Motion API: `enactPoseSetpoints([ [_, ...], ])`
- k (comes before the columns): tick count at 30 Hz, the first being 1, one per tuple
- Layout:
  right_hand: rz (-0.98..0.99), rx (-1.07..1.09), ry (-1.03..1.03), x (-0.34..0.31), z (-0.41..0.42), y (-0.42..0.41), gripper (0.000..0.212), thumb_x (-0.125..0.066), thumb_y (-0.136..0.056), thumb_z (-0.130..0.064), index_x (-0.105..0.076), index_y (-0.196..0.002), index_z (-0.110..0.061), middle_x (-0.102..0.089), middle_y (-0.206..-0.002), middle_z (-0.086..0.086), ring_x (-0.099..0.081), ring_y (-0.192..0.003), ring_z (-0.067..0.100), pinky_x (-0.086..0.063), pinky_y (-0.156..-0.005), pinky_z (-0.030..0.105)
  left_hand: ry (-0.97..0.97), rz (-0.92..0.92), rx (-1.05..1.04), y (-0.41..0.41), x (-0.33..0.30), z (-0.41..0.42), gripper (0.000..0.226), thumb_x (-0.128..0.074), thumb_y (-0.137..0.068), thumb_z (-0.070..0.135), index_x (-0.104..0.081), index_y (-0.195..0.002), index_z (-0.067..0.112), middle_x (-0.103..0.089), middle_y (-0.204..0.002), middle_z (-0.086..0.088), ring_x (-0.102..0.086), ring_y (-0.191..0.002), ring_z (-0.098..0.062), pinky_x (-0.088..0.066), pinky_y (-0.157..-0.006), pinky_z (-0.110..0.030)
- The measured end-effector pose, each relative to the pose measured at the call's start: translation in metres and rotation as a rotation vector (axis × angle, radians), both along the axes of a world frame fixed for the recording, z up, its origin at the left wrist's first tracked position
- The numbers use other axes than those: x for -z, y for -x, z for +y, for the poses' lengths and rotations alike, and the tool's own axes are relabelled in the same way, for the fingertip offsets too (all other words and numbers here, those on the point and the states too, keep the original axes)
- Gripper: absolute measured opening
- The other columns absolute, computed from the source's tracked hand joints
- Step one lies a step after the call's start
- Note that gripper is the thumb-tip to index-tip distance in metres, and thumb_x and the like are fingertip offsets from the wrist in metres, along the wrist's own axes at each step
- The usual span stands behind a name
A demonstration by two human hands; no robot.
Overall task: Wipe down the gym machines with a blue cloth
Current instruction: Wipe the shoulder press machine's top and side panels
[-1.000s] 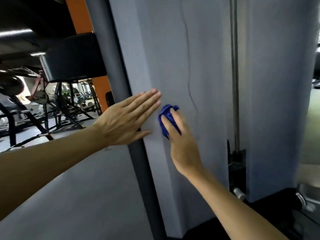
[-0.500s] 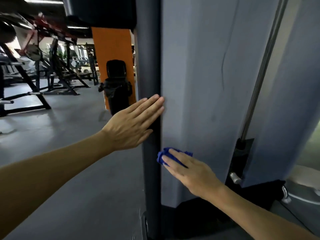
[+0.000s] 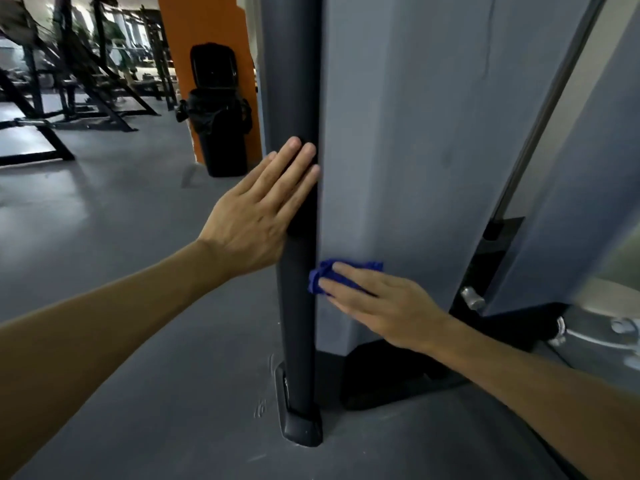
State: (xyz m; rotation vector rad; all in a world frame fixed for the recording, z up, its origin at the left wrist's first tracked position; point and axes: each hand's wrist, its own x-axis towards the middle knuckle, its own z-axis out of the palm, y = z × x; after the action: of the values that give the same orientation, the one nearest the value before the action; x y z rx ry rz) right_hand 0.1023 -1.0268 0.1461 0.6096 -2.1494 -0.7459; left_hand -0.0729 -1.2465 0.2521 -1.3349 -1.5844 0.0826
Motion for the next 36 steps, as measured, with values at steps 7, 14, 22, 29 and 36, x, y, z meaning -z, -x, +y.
enactPoseSetpoints([
  [7,0.333,0.002,0.015,-0.102,-0.003,0.005,0.039,-0.055,-0.105,-0.007,-0.062,-0.141,-0.021,-0.052,-0.153,-0.003,-0.056,-0.136,0.023,-0.040,-0.101,0.038,0.012,-0.034,0.005,-0.003,0.015,-0.005,0.085,-0.052,-0.087,0.007,-0.014,-0.162,-0.006,-0.002,-0.168,-0.026,-0.006,-0.158,-0.045,-0.015,-0.129,-0.055],
  [14,0.497,-0.041,0.354,-0.056,-0.014,0.000,0.017,-0.067,-0.096,0.004,-0.079,-0.103,-0.005,-0.068,-0.133,0.006,-0.070,-0.107,0.035,-0.058,-0.083,0.042,-0.033,-0.103,0.022,-0.018,0.015,-0.006,0.082,-0.050,-0.085,0.000,-0.020,-0.160,-0.008,-0.013,-0.168,-0.029,-0.011,-0.158,-0.044,-0.023,-0.127,-0.055],
  [22,0.323,-0.079,0.604,-0.024,-0.018,-0.008,0.013,-0.068,-0.098,-0.001,-0.078,-0.106,-0.003,-0.067,-0.133,0.015,-0.065,-0.118,0.038,-0.056,-0.093,0.044,0.017,0.048,0.065,-0.036,-0.009,-0.004,0.073,-0.044,-0.089,0.004,-0.025,-0.159,-0.008,-0.022,-0.167,-0.026,-0.019,-0.157,-0.041,-0.021,-0.128,-0.054],
  [29,0.462,0.004,0.796,0.018,-0.028,0.010,0.016,-0.068,-0.098,-0.001,-0.080,-0.105,-0.009,-0.064,-0.137,0.011,-0.058,-0.127,0.034,-0.052,-0.102,0.043,0.130,0.164,0.050,-0.042,-0.033,0.018,0.072,-0.046,-0.096,0.013,-0.023,-0.162,-0.001,-0.020,-0.170,-0.019,-0.018,-0.158,-0.039,-0.020,-0.128,-0.053],
  [36,0.381,0.046,1.101,0.045,-0.014,-0.002,0.026,-0.071,-0.089,0.008,-0.077,-0.103,-0.013,-0.061,-0.136,0.002,-0.056,-0.125,0.026,-0.052,-0.099,0.043,0.184,0.245,0.040,-0.045,-0.044,0.026,0.069,-0.045,-0.100,0.019,-0.023,-0.163,0.001,-0.020,-0.171,-0.017,-0.017,-0.159,-0.037,-0.018,-0.129,-0.051],
])
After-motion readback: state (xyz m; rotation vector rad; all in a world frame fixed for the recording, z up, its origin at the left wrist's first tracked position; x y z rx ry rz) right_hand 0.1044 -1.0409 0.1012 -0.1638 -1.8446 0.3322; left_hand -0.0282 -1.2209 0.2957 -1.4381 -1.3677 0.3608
